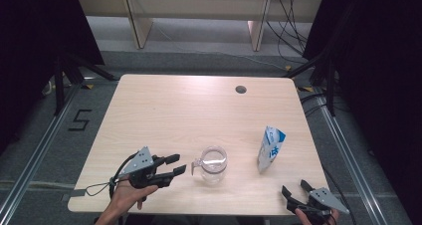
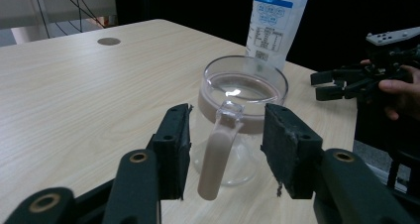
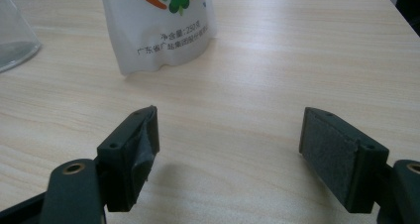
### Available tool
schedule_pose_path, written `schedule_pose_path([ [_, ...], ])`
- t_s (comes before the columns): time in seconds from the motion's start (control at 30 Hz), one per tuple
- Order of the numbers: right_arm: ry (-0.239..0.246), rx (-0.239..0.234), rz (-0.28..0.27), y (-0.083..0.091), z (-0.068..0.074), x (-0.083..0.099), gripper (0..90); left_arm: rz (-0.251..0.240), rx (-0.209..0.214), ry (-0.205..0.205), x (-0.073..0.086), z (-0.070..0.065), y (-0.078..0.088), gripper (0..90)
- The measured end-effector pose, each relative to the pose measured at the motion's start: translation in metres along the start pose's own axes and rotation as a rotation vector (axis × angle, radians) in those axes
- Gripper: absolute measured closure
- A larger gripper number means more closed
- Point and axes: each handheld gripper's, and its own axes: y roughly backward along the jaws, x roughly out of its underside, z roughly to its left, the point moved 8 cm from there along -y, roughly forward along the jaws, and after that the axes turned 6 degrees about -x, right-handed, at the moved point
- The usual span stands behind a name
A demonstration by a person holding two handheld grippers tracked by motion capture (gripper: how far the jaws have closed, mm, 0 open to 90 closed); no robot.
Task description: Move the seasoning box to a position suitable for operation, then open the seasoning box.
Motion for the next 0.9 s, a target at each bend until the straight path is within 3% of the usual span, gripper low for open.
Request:
schedule_pose_path([
  [0.13, -0.001, 0.004, 0.035, 0.0004, -0.0003, 0.0039, 24.4, 0.009, -0.005, -0.006, -0.0010, 0.0014, -0.0032, 57.8],
  [0.23, -0.011, 0.007, 0.016, 0.0006, 0.0002, 0.0032, 24.6, 0.011, -0.009, 0.013, -0.0004, 0.0024, -0.0052, 57.6],
  [0.33, -0.014, 0.001, 0.003, -0.0004, 0.0000, 0.0025, 24.5, 0.013, -0.007, 0.002, 0.0001, 0.0043, -0.0054, 57.2],
  [0.43, -0.022, -0.027, 0.007, -0.0002, 0.0013, 0.0027, 24.5, 0.010, -0.008, 0.008, -0.0002, 0.0051, -0.0057, 56.1],
  [0.47, -0.024, 0.006, -0.001, -0.0001, -0.0006, 0.0023, 24.5, 0.001, 0.001, 0.009, -0.0007, 0.0055, -0.0067, 56.1],
  [0.5, -0.073, 0.008, 0.013, 0.0013, 0.0034, 0.0039, 24.3, 0.014, -0.013, 0.007, 0.0000, 0.0071, -0.0068, 55.4],
  [0.57, -0.018, -0.011, 0.003, -0.0010, 0.0004, 0.0017, 24.4, 0.007, -0.006, 0.014, -0.0001, 0.0070, -0.0087, 55.8],
  [0.67, -0.023, -0.010, -0.002, -0.0029, 0.0019, -0.0008, 24.4, 0.016, -0.022, 0.024, 0.0007, 0.0063, -0.0087, 56.4],
  [0.7, -0.004, -0.010, -0.006, -0.0041, 0.0015, -0.0016, 24.5, 0.015, -0.020, 0.025, 0.0006, 0.0057, -0.0085, 56.4],
  [0.73, -0.010, -0.008, -0.001, -0.0037, 0.0021, -0.0012, 24.5, 0.008, -0.006, 0.007, -0.0003, 0.0056, -0.0083, 56.5],
  [0.87, -0.016, -0.017, -0.005, -0.0017, 0.0054, -0.0015, 24.7, 0.010, -0.015, 0.021, -0.0015, 0.0045, -0.0080, 56.6],
  [0.9, -0.013, -0.019, -0.011, -0.0010, 0.0052, -0.0030, 24.7, 0.009, -0.008, 0.007, -0.0023, 0.0042, -0.0084, 56.7],
])
